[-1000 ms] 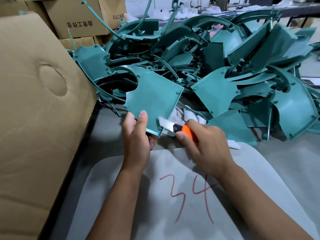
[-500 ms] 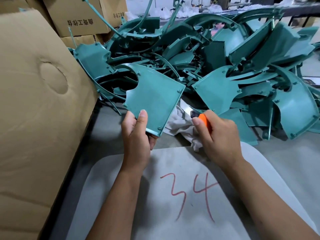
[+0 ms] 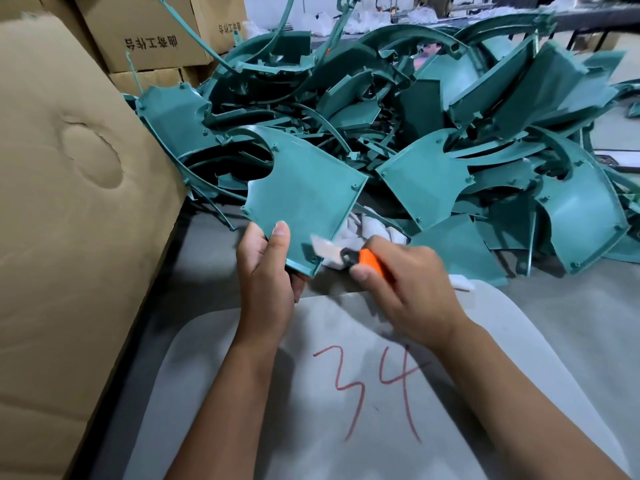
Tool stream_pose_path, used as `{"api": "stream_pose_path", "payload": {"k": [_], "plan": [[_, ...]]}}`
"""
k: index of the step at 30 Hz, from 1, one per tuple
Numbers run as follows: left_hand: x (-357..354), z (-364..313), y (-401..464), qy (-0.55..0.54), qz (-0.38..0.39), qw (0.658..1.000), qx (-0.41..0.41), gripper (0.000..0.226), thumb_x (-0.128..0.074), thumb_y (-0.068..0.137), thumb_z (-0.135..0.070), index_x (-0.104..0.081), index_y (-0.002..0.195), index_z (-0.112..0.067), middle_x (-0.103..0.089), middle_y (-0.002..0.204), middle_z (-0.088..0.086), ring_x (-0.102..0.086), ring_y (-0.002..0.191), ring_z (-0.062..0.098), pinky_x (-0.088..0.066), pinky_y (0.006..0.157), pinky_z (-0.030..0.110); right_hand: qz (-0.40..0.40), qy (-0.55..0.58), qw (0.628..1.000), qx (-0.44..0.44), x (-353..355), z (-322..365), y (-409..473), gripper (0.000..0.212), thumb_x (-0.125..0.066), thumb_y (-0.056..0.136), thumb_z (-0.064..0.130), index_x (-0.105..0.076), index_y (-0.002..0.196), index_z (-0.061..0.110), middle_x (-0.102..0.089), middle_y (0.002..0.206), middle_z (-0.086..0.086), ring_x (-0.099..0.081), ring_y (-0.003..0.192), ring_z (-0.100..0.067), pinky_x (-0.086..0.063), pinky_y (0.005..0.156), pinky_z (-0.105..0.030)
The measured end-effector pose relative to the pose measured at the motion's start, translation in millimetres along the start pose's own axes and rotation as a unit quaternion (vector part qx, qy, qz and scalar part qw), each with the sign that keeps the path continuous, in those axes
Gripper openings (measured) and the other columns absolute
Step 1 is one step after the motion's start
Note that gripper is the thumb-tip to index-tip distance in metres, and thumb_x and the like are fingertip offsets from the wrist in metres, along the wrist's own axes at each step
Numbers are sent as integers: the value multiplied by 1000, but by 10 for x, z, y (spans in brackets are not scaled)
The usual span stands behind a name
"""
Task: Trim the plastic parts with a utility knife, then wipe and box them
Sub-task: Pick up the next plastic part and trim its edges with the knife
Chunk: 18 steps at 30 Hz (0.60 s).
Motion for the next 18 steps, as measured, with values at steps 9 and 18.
{"api": "stream_pose_path", "payload": {"k": [9,18], "plan": [[13,-15,-9,-5,-2,1000,5,18,-53,100,-27,-69,108,-29,-75,103,0,-73,83,11,-53,55,21,-70,-9,993,-99,89,-227,18,47,-39,105,55,-46,79,17,-40,58,7,-43,54,-24,-37,53,-42],[50,-28,-7,5,22,1000,0,15,-54,101,-25,-69,102,-26,-72,88,-3,-68,68,7,-46,46,17,-86,-39,988,-126,80,-301,31,49,-38,105,56,-45,78,16,-41,57,1,-42,52,-27,-33,52,-40]]}}
Point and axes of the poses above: each hand's wrist, its own y-axis towards the middle knuckle, its own x-axis out of the back of the hand, z = x × y, the point moved 3 cm from there along y, towards the middle knuckle
